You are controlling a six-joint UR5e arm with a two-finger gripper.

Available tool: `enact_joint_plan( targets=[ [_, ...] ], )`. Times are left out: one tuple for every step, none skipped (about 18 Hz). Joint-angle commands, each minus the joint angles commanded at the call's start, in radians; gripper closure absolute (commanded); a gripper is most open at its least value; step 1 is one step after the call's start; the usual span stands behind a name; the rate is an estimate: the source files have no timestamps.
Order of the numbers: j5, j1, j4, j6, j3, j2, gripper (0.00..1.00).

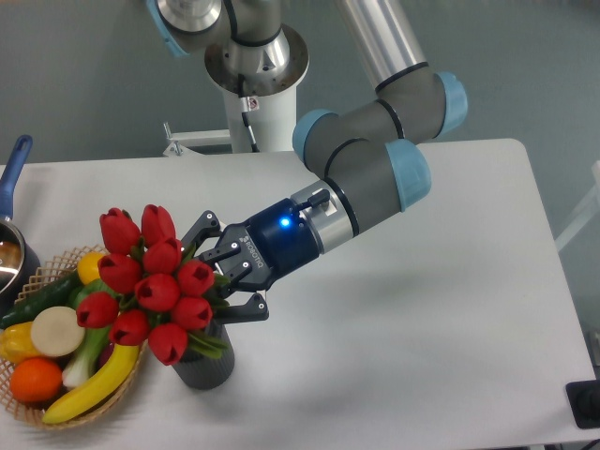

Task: Insert the flowers into the vase
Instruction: 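Lower the tulip stems down into the black vase opening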

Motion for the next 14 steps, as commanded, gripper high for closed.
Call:
enact_joint_plan(
  targets=[
    [0.000,0.002,0.000,0.000,0.000,0.000,0.61],
    [0.000,0.000,-0.002,0.000,-0.003,-0.002,0.61],
    [0.000,0.000,0.000,0.000,-0.009,-0.005,0.61],
    [0.000,0.000,0.000,0.002,-0.015,-0.006,0.61],
    [0.000,0.000,0.000,0.002,-0.021,-0.009,0.61],
    [0.002,0.000,0.000,0.003,-0.025,-0.011,0.61],
    [0.002,0.000,0.000,0.003,-0.025,-0.015,0.61],
    [0.002,0.000,0.000,0.003,-0.025,-0.018,0.61],
    [0.003,0.002,0.000,0.003,-0.025,-0.024,0.61],
    [0.005,0.002,0.000,0.008,-0.025,-0.029,0.61],
    [0.005,0.000,0.000,0.023,-0.028,-0.034,0.61],
    [0.005,0.000,0.000,0.035,-0.029,-0.041,0.61],
    [0.005,0.000,0.000,0.043,-0.034,-0.044,0.61],
    [0.006,0.002,0.000,0.051,-0.043,-0.048,0.61]
  ],
)
